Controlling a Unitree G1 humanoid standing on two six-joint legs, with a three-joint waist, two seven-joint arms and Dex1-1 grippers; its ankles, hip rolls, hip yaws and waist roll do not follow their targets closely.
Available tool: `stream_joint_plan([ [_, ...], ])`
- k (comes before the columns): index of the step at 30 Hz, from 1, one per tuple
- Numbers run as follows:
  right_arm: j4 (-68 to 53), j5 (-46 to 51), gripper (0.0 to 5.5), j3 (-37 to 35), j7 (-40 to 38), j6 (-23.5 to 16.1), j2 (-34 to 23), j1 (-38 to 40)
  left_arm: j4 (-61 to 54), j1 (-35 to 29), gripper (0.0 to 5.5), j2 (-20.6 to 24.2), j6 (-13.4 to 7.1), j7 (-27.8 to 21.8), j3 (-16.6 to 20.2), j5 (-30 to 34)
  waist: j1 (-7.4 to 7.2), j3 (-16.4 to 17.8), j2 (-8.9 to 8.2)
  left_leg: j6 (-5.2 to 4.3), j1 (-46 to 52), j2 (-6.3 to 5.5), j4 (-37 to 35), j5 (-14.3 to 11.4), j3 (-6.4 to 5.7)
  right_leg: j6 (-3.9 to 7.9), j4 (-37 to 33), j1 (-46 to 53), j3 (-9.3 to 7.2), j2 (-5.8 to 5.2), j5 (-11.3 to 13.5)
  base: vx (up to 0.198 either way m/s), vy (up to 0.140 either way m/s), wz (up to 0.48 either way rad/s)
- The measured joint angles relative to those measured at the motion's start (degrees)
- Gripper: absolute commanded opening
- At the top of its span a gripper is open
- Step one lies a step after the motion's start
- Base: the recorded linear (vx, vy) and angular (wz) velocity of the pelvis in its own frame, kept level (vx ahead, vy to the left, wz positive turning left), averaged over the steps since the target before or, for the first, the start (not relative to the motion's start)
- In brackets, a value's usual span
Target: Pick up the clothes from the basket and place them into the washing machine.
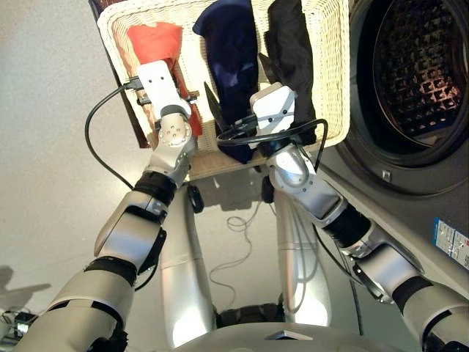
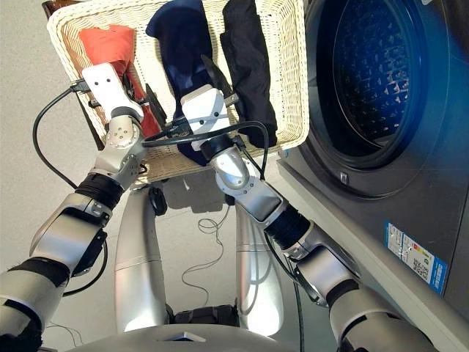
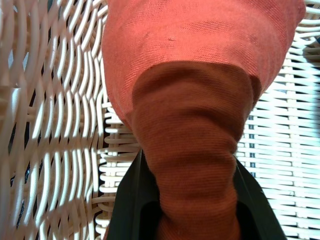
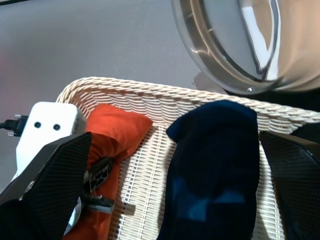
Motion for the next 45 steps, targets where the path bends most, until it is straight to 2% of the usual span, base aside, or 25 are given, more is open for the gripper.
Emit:
stream_joint_plan([
  [4,0.1,0.1,5.50,-0.6,-0.2,-0.1,-1.0,0.3,-3.9,2.7,0.00,0.1,0.7,-0.1,0.0,0.0,-0.04,0.0,-0.02,0.14,1.0,-0.15,-1.5,0.3,0.18,0.15,-0.8,0.9,-0.05,-0.13,0.3,0.000,0.000,0.000],
  [5,0.1,0.1,5.50,-1.2,-0.3,0.0,-1.2,0.9,-5.7,4.2,0.00,0.1,1.0,-0.1,0.0,0.0,-0.06,0.0,-0.03,0.22,1.4,-0.17,-2.1,0.4,0.19,0.59,-1.3,1.3,-0.06,-0.11,0.0,0.000,0.000,0.000],
  [7,-0.2,0.0,5.50,-2.8,-1.2,0.0,-2.0,2.1,-9.8,7.6,0.00,-0.4,1.0,0.0,0.0,0.2,0.11,0.0,-0.04,0.19,3.2,-0.62,-4.2,1.3,0.57,0.23,-2.6,2.6,-0.02,-0.43,0.7,-0.042,0.008,0.032],
  [8,-0.2,-0.1,5.50,-3.7,-1.7,0.0,-2.1,2.9,-11.9,9.3,0.00,-0.6,1.0,0.2,0.0,0.6,0.12,0.0,-0.06,0.31,4.3,-0.83,-5.4,1.6,0.81,0.69,-3.5,3.5,0.03,-0.52,0.7,-0.087,0.015,0.022],
  [9,-0.3,-0.2,5.50,-4.7,-2.4,-0.1,-2.6,3.3,-13.7,10.8,0.00,-0.8,1.0,0.5,0.0,1.5,0.41,0.0,-0.06,0.24,5.1,-0.88,-6.6,2.2,0.99,0.33,-4.3,4.2,0.04,-0.51,1.4,-0.088,0.016,0.014],
  [12,-1.4,0.0,5.50,-7.6,-2.9,-0.1,-5.2,4.0,-21.6,14.8,0.00,0.3,0.7,0.6,0.7,6.5,0.88,0.0,-0.07,0.37,6.9,-1.11,-9.6,3.2,1.37,0.55,-7.2,5.9,0.01,-0.47,2.3,0.000,0.000,0.000],
  [19,-11.4,17.1,5.50,-8.1,4.5,-1.4,-14.2,6.8,-38.1,20.0,0.00,6.0,0.5,-0.6,0.9,16.5,2.35,0.1,-0.09,0.38,8.5,-1.39,-10.0,3.2,0.75,0.81,-7.6,8.1,0.00,-0.54,2.3,0.000,0.000,0.000],
  [23,-11.5,23.7,5.50,-7.4,6.4,-1.5,-14.7,5.2,-42.8,20.9,0.00,9.6,0.6,-1.9,0.4,20.2,2.67,0.0,-0.09,0.50,10.0,-1.64,-10.9,3.3,0.50,1.05,-7.9,9.6,0.02,-0.66,2.1,0.000,0.000,0.000],
  [26,-11.6,27.0,5.50,-5.9,7.5,-1.6,-16.3,4.1,-47.0,21.1,0.00,11.9,0.6,-2.0,0.3,22.9,2.77,0.1,-0.10,0.85,10.8,-2.13,-11.9,4.3,0.62,1.17,-8.6,10.0,0.02,-1.09,2.6,0.000,0.000,0.000],
  [30,-11.6,27.5,5.50,-4.1,9.3,-1.1,-18.4,4.0,-49.3,21.6,0.00,11.8,0.3,-3.3,0.0,22.4,2.76,0.1,-0.12,0.93,12.5,-2.21,-12.9,4.4,0.87,1.54,-10.3,12.1,0.04,-1.09,3.0,0.000,0.000,0.000],
  [33,-11.4,27.4,5.50,-1.8,10.3,-0.4,-21.9,2.8,-52.1,21.7,0.00,11.8,-0.9,-4.4,-0.5,20.1,2.84,0.1,-0.23,0.90,13.0,-2.28,-13.0,4.4,0.83,1.63,-10.6,12.8,0.03,-1.13,3.1,0.000,0.000,0.000],
  [37,-11.1,27.4,5.50,3.9,12.8,2.9,-27.8,-3.5,-53.9,18.7,0.00,13.3,-1.6,-6.4,-3.9,17.4,2.80,0.1,-0.26,0.91,13.1,-2.32,-12.7,4.4,0.83,1.63,-10.4,12.8,0.03,-1.21,3.1,0.000,0.000,0.000],
  [41,-11.1,29.2,5.50,8.2,15.0,3.9,-31.3,-8.2,-56.2,16.1,0.00,15.3,-1.8,-8.2,-6.3,17.4,2.71,0.1,-0.27,0.92,13.2,-2.29,-12.7,4.4,0.90,1.63,-10.3,12.8,0.08,-1.18,3.1,0.000,0.000,0.000],
  [45,-10.5,31.5,5.50,17.4,18.0,5.6,-34.2,-16.0,-58.7,15.0,0.00,17.8,-3.1,-10.0,-9.4,14.5,2.80,0.1,-0.27,0.91,13.1,-2.25,-12.7,4.4,0.99,1.63,-10.4,12.7,0.18,-1.14,3.2,0.000,0.000,0.000],
])
